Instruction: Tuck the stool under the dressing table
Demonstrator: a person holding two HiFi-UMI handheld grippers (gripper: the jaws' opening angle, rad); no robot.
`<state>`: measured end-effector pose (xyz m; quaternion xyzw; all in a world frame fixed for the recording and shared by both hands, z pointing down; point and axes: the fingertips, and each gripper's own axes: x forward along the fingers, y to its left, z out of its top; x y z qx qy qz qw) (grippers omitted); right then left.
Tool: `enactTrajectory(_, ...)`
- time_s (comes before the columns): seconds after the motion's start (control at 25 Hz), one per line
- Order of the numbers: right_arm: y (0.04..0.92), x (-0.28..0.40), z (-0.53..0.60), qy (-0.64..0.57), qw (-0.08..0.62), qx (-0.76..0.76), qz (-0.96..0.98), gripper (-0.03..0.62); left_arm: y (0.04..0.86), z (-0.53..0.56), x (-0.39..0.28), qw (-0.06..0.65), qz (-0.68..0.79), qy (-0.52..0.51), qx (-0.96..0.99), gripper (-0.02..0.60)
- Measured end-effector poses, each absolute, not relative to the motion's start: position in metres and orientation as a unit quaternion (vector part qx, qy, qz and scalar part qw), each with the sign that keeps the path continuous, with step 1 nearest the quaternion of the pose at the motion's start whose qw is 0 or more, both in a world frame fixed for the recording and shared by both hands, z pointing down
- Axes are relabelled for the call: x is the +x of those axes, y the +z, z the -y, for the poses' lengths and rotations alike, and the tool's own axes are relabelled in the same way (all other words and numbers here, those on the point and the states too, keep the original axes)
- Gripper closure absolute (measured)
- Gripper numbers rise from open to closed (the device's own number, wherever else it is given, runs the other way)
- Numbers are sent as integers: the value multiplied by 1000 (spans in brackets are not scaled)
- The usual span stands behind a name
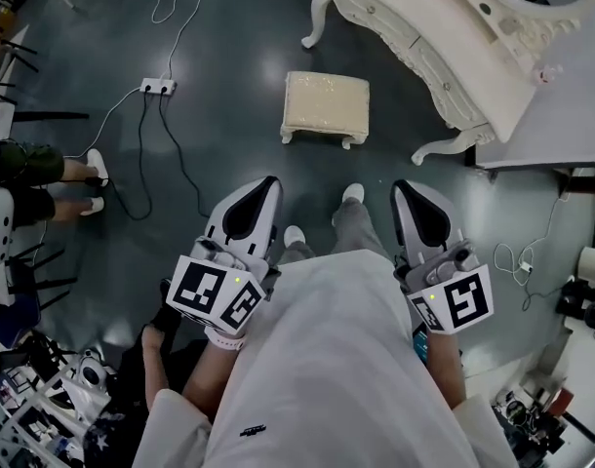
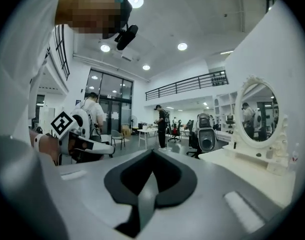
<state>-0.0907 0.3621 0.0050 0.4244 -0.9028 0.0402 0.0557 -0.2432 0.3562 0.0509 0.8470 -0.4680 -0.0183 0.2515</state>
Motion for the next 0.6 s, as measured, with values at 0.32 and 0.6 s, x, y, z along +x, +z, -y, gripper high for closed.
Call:
enactTrajectory(0.32,17,-91,-311,50,32,406,912,585,65,-321,-248,258,500,-17,826,572)
enactTrajectory(0.6,29,-81,-237,55,46,372,925,585,65,-267,-238,259,529,0,808,572)
